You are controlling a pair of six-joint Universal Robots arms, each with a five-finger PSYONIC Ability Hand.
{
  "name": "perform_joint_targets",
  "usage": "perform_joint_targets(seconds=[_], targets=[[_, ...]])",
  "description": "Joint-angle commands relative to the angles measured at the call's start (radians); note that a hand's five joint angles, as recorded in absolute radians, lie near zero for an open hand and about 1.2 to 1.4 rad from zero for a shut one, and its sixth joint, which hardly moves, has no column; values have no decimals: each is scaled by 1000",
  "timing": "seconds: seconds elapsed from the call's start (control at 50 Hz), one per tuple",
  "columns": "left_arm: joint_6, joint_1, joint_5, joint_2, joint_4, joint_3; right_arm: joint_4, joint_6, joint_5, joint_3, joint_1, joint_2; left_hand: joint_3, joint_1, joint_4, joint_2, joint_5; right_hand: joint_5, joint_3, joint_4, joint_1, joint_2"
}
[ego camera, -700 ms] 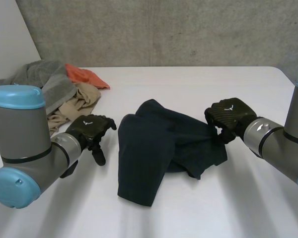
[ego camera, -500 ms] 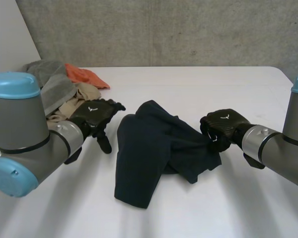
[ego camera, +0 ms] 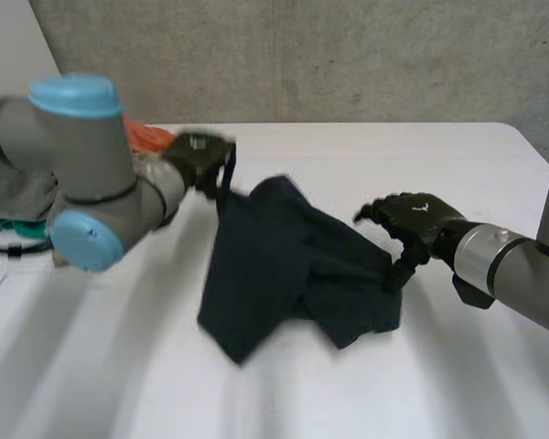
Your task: Fold the laundry.
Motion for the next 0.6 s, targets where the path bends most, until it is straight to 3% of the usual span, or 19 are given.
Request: perform_joint_targets(seconds=[0.02,0.18,0.3,0.46,0.54,0.6], targets=[[-5,-67,-43,76,118,175,15,60,-2,-23,-39,-61,213,254,203,205,238,-108,-117,-118,-98,-103],[-37,-141,52,117,187,192,14,105,-15,-62,-123,-84,213,254,203,205,238,-108,-117,-118,-98,-103],[-53,-188,138,117,170,13,27,105,-14,-114,-189,-66,213,254,203,205,238,-108,-117,-118,-98,-103],[-27,-214,31,153,135,-349,76,74,-40,-166,-239,-9,213,254,203,205,238,-108,-117,-118,-98,-103],[-4,-242,-19,247,165,-489,95,16,-66,-186,-229,40,202,242,192,193,226,-108,-117,-118,-98,-103],[-2,-231,-49,289,196,-506,109,-15,-66,-197,-208,63,-242,-202,-252,-251,-218,-108,-117,-118,-98,-103]])
